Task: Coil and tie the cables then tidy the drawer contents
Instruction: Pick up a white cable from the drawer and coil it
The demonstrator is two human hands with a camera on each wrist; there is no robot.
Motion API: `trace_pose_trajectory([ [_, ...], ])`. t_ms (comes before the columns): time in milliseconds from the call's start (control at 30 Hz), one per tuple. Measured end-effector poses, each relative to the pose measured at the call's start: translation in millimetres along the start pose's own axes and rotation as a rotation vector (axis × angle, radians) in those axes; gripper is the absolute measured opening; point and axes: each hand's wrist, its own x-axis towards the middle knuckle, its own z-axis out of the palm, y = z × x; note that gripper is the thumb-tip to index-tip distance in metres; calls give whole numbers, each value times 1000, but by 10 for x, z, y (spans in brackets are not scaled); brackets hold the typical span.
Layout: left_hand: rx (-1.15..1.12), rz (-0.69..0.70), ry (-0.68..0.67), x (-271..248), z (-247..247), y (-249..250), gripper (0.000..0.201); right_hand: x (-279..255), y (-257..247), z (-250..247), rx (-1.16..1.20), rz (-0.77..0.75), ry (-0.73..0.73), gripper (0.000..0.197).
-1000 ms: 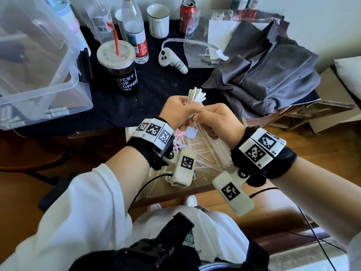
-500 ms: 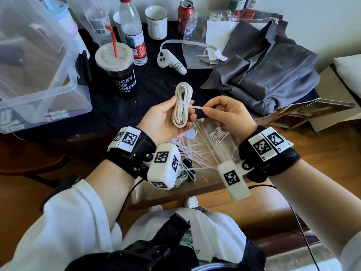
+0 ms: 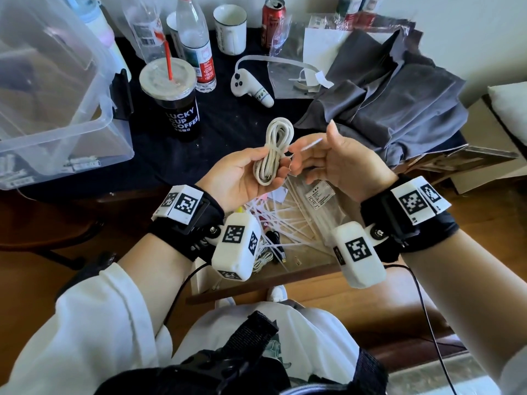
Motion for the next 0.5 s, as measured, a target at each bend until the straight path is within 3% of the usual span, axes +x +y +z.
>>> trace_pose_trajectory([
  [167, 96, 34, 56, 47, 33, 11, 26, 10, 59, 92, -75, -118, 164, 22],
  [500, 352, 104, 104, 70, 58, -9, 23, 110, -3, 119, -255, -60, 386, 30],
])
